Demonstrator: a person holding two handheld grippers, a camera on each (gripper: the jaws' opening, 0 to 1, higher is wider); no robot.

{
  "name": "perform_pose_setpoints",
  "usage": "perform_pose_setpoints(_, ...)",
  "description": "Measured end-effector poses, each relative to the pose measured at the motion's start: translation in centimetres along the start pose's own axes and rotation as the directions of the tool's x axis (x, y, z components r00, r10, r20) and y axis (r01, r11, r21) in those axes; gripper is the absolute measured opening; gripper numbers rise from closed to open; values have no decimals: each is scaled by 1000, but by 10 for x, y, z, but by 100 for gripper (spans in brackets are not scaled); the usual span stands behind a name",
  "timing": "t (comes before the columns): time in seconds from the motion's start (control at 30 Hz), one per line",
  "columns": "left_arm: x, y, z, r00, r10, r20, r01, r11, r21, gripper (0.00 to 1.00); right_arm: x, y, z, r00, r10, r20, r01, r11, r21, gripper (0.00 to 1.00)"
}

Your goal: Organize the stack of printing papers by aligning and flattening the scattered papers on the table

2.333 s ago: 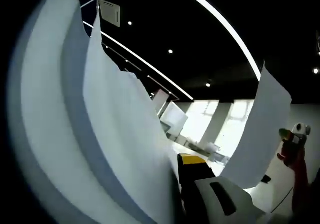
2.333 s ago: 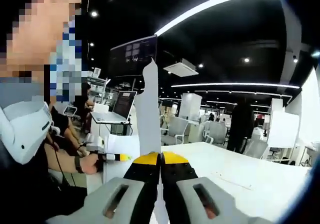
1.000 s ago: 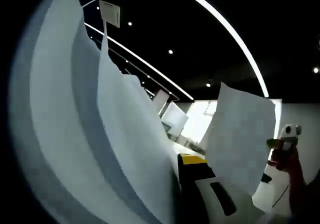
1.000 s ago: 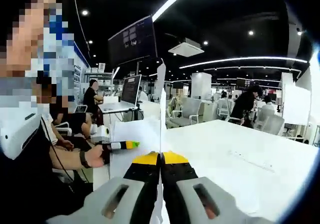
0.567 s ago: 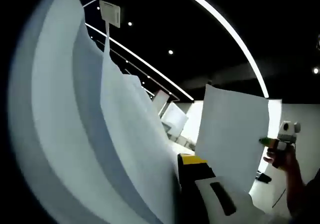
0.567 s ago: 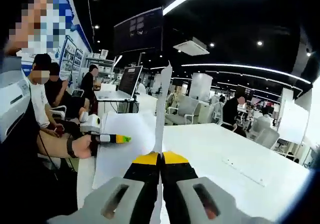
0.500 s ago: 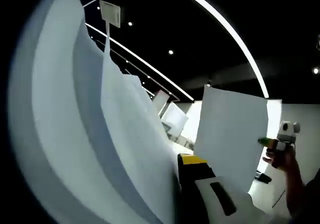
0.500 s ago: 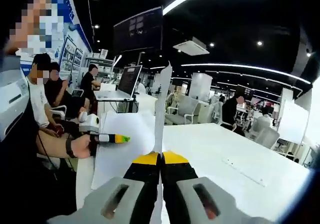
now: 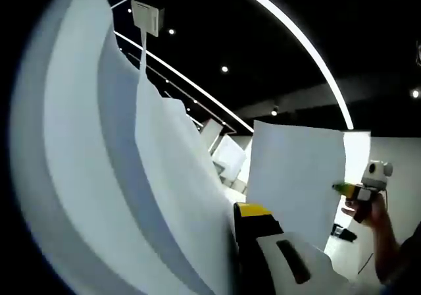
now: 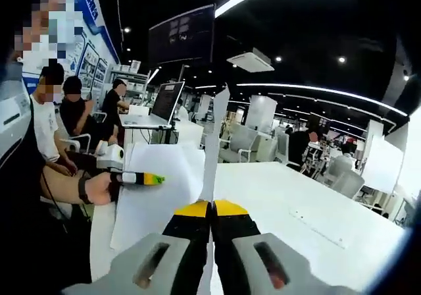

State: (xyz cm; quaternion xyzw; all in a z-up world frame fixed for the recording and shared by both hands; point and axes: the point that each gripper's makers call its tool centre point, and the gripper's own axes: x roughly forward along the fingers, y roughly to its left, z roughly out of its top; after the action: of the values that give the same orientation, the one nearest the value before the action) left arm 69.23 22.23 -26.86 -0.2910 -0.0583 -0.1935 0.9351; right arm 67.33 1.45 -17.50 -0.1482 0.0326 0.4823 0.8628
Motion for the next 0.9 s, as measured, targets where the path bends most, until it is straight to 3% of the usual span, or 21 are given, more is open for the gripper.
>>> perform_pose_setpoints(0.9, 0, 1, 0, 1000, 0, 0, 0, 1000, 1, 14, 17, 0, 7, 1000, -12, 19, 13, 999, -51, 0)
